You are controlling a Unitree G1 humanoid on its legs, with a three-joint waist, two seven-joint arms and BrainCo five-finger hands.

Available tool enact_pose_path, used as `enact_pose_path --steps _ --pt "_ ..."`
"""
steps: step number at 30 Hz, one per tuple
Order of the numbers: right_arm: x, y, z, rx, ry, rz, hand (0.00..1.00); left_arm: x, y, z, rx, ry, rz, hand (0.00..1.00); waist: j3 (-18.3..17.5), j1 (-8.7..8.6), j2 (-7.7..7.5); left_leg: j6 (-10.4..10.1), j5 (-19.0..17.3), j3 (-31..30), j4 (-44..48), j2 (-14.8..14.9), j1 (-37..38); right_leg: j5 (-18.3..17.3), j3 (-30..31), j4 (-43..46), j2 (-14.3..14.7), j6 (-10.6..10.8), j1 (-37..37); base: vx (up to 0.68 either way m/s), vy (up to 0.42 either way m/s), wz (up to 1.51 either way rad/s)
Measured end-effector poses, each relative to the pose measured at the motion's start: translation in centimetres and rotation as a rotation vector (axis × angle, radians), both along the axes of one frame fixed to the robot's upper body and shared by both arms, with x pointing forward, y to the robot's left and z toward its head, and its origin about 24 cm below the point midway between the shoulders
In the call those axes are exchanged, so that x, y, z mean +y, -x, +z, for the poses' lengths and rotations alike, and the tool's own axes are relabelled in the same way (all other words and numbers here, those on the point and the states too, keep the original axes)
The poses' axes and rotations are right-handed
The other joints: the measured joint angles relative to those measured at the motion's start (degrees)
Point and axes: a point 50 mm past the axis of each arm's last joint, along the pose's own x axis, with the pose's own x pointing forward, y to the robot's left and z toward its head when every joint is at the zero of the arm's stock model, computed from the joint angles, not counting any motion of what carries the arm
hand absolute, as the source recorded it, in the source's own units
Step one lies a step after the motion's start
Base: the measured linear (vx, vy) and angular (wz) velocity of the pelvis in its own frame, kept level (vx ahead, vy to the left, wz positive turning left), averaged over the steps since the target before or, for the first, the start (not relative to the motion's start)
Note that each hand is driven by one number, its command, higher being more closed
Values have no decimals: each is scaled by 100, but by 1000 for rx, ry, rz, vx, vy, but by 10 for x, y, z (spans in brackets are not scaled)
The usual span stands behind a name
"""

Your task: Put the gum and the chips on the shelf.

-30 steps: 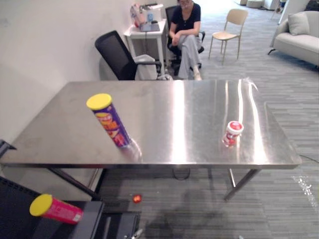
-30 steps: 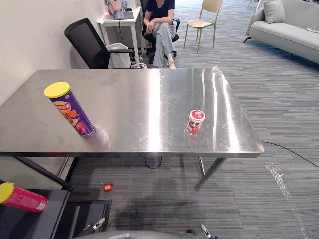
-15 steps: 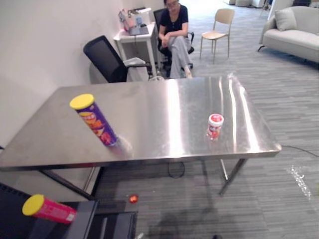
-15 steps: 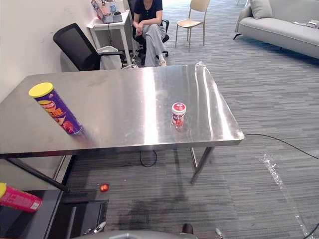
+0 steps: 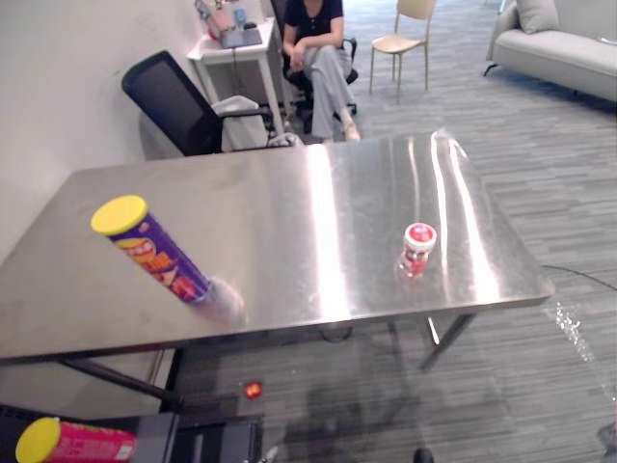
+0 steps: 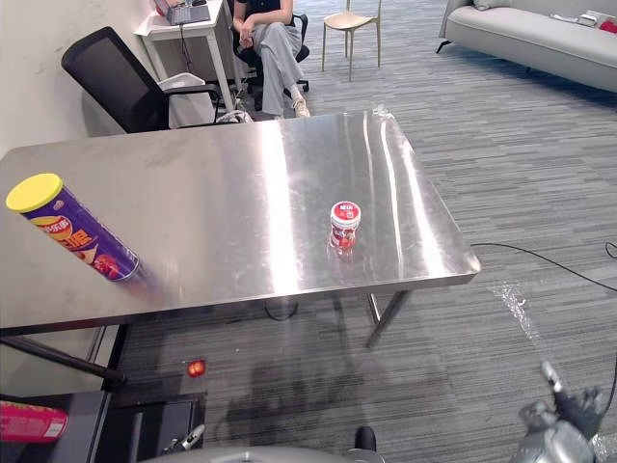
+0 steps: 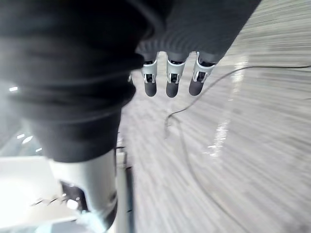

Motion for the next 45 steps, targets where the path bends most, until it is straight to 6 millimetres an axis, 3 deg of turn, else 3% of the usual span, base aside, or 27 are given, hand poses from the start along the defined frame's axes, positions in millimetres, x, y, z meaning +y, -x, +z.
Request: enact_pose_path --steps 1,5,9,14,28,41,45 --pt "2 -14 19 -26 91 43 0 0 1 0 -3 0 7 0 2 -2 -2 2 -29 3 58 8 -4 -6 5 32 -6 -7 -1 -42 -8 -2" --pt "21 -47 57 -77 287 195 0 0 3 1 -6 -6 9 0 3 8 -9 -7 -79 24 143 9 -102 -12 37 42 -18 -9 -75 -56 -26 -6" --pt "44 -68 77 -133 371 350 0 0 6 1 1 -9 3 0 7 12 -4 -16 -84 36 229 48 -203 -12 81 75 11 -8 -205 -49 -49 -5" --pt "74 -77 94 -141 485 584 0 1 8 1 4 -7 3 0 10 14 -7 -21 -86 24 246 91 -199 -11 68 75 55 -7 -192 -11 -29 -1" --pt "121 -94 91 -160 488 896 0 4 10 3 -10 -9 -3 0 11 16 -97 -7 -74 -261 342 83 -301 -15 -219 96 -2 -2 -102 -13 -10 9" --pt "150 -113 91 -203 475 1006 0 9 11 3 3 -39 -18 0 -34 31 -175 15 23 -448 307 47 -407 -12 -395 82 -38 -1 -91 -12 -4 7" --pt "155 -122 91 -212 467 1008 0 14 11 4 8 -56 -33 0 -21 33 -272 10 125 -503 188 27 -408 2 -451 53 -41 11 -91 -12 -11 9"
